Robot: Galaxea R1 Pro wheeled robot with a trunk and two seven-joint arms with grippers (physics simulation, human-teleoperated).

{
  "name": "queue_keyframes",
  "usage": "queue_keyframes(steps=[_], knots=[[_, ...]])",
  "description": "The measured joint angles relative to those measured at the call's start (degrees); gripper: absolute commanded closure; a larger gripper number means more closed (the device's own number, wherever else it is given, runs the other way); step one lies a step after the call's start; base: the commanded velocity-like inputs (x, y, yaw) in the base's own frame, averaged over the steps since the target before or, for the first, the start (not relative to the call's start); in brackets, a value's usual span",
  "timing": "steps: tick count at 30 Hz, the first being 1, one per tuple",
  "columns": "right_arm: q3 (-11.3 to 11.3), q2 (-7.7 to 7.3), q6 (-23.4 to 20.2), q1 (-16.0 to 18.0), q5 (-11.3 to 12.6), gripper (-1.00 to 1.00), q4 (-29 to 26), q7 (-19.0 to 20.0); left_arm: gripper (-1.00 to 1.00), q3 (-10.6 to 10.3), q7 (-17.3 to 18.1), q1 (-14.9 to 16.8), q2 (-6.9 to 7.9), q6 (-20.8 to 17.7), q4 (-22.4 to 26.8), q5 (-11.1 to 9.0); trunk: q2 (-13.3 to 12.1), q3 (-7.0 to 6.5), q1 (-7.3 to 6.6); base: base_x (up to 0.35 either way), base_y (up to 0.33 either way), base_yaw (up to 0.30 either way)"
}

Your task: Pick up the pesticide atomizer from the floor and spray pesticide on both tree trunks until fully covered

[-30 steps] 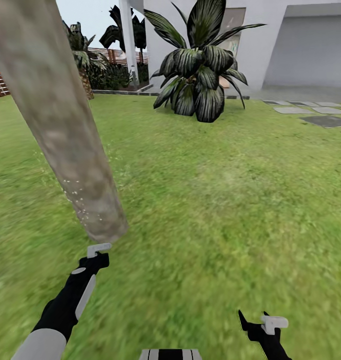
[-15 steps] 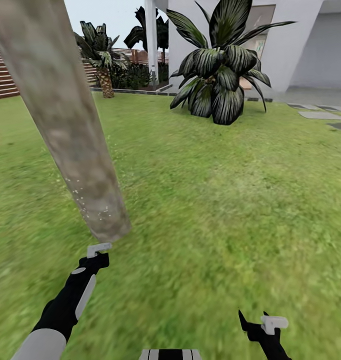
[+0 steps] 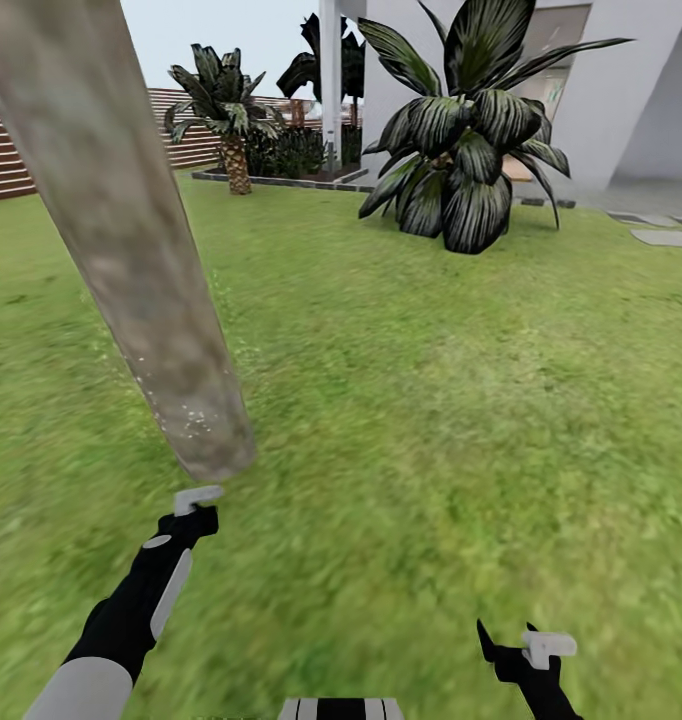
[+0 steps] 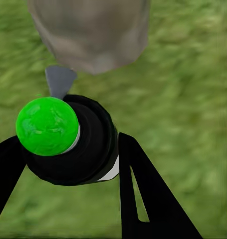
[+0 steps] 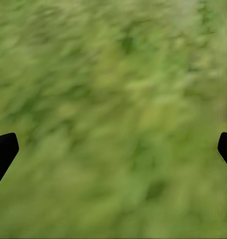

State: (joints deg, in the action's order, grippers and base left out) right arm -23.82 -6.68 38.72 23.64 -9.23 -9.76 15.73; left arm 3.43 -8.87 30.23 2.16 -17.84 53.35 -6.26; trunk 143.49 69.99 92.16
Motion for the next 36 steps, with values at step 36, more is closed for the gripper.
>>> queue_keyframes(steps=[36], knots=[[0.0,0.00,0.0,0.0,0.0,-1.00,0.0,0.0,1.00,-0.4,0.2,0.1,-2.08,0.1,0.0,0.5,0.0,0.00,0.00,0.084,-0.217,0.198]])
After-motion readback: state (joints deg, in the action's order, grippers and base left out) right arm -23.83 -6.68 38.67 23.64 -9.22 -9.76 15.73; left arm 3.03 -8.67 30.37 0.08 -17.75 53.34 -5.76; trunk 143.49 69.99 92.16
